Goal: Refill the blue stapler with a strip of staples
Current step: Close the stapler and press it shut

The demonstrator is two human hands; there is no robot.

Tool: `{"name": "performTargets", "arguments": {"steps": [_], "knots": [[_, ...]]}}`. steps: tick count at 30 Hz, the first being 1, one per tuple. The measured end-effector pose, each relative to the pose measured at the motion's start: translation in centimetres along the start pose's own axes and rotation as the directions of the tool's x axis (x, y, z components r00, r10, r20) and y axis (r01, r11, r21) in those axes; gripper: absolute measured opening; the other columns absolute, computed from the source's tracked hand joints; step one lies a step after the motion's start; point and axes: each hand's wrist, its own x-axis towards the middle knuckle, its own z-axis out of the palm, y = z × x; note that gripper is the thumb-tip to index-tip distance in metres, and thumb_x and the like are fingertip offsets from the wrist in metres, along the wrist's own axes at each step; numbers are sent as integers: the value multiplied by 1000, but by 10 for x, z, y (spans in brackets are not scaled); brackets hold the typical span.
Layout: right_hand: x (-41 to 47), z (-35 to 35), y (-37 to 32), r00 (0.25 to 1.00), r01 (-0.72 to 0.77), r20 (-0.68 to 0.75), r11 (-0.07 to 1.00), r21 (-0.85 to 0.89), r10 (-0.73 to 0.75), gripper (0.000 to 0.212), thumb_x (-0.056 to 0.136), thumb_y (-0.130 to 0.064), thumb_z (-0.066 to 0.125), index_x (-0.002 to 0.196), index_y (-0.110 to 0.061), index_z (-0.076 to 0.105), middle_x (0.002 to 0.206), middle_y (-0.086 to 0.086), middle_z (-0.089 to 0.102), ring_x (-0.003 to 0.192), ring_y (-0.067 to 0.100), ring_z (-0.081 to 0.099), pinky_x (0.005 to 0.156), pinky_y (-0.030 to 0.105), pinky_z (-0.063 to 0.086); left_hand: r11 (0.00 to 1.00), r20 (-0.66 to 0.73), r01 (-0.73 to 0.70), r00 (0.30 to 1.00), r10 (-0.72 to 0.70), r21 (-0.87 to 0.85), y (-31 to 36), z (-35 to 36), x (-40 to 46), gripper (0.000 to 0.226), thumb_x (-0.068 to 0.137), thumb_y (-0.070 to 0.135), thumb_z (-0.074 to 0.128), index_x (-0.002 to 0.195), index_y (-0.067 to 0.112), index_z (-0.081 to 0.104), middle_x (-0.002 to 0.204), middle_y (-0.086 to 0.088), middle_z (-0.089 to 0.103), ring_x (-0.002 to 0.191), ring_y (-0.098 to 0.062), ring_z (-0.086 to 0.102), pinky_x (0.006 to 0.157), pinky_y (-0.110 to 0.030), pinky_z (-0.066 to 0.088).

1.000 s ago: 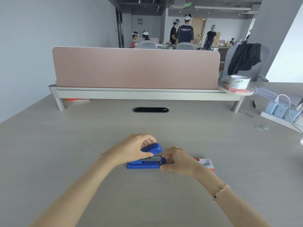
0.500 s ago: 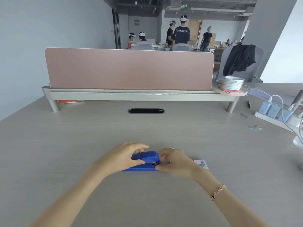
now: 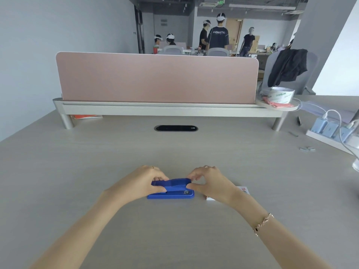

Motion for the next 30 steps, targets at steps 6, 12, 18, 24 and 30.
{"name": "performTargets", "arguments": {"steps": [6,12,18,24,30], "knots": [[-1,9,5,999,37,-23,997,-68,-38,20,84,-30,64,100,-18,66,98,-2,70,95,11,56,94,28,38,1000,-16,30,999,-30,-3,0,6,5,30,82,26,74,111,27,70,98,3,66,85,-13,59,79,-31,51],[1,9,6,998,42,-32,996,-81,-45,20,83,-30,65,101,-19,66,99,-3,70,96,10,55,95,26,36,998,-8,40,999,-40,-44,-5,6,6,28,80,29,75,108,29,70,98,8,66,83,-5,57,77,-23,48],[2,3,3,999,-2,37,1000,3,2,16,81,-29,65,95,-22,63,96,-4,68,96,9,57,91,27,43,998,2,5,1000,-5,-63,-3,3,0,23,83,29,72,105,35,69,96,13,65,84,-3,58,73,-16,47],[0,0,-1,999,-19,32,990,136,15,15,82,-23,65,96,-23,62,99,-4,66,99,7,57,72,4,40,995,-17,-15,1000,13,-96,-8,1,-4,21,82,32,71,101,40,66,99,15,68,91,-3,61,83,-27,52],[-3,4,2,992,-106,81,988,111,97,46,76,-26,73,119,-24,55,111,-7,61,108,5,53,88,20,43,997,-5,33,999,-34,-67,-21,8,-13,35,78,34,72,110,39,61,101,18,67,94,-1,58,87,-28,49]]}}
